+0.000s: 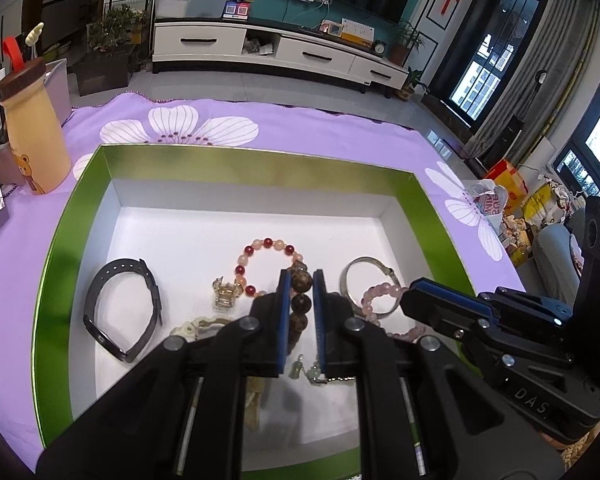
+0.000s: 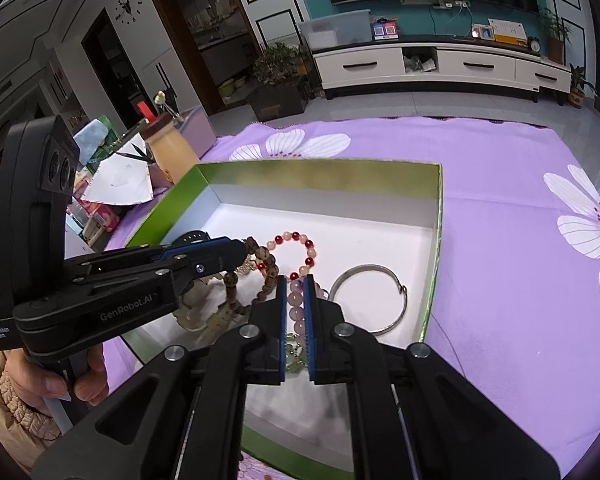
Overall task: Organize jewelry
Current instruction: 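Lower both held bead bracelets into the green box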
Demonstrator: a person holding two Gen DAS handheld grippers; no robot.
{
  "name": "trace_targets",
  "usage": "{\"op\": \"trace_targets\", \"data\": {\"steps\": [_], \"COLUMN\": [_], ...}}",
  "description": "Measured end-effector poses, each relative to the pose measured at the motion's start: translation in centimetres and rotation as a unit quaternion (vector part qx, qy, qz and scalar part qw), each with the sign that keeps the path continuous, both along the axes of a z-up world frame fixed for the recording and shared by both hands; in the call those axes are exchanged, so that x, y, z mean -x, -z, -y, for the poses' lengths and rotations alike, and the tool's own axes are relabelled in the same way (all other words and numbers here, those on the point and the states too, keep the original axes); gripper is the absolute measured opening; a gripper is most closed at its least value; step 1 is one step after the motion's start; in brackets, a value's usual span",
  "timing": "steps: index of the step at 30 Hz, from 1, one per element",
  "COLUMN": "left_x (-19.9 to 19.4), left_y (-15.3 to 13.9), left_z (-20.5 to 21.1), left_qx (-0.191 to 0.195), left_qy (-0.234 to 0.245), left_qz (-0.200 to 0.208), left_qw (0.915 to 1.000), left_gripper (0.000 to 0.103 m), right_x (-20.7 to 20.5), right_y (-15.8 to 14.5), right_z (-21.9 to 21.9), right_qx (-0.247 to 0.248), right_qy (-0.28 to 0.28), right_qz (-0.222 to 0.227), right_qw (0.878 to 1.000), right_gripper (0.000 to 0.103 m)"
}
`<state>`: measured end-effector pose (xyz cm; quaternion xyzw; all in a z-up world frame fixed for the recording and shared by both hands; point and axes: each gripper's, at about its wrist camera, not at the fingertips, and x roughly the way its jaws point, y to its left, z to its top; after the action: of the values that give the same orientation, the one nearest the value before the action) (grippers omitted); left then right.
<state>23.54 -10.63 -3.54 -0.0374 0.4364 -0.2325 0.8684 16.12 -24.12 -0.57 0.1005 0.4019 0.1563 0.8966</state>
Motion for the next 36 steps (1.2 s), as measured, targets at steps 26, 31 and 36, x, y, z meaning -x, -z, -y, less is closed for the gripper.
{"op": "trace_targets", "data": {"steps": [26, 31, 36], "left_x": [-0.2, -0.5, -0.5], "left_y": [1.6, 1.7, 1.7], "left_z": [0.1, 0.0, 0.0], "left_qx": [-0.020, -0.022, -0.024], "left_qy": [-0.005, -0.006, -0.007], "left_qz": [-0.020, -0.021, -0.021], "left_qw": [0.9996, 0.9995, 0.9995], "left_gripper": [0.011, 0.011, 0.011], "right_x": [-1.1, -1.2, -1.2], "right_y": [1.1, 1.4, 1.5], "right_z": [-1.9, -2.5, -2.7], "right_qx": [0.040, 0.052, 0.058], "right_qy": [-0.023, -0.030, -0.032], "right_qz": [-0.027, -0.035, -0.037], "right_qw": [0.999, 0.998, 0.997], "right_gripper": [0.007, 0.007, 0.007]}}
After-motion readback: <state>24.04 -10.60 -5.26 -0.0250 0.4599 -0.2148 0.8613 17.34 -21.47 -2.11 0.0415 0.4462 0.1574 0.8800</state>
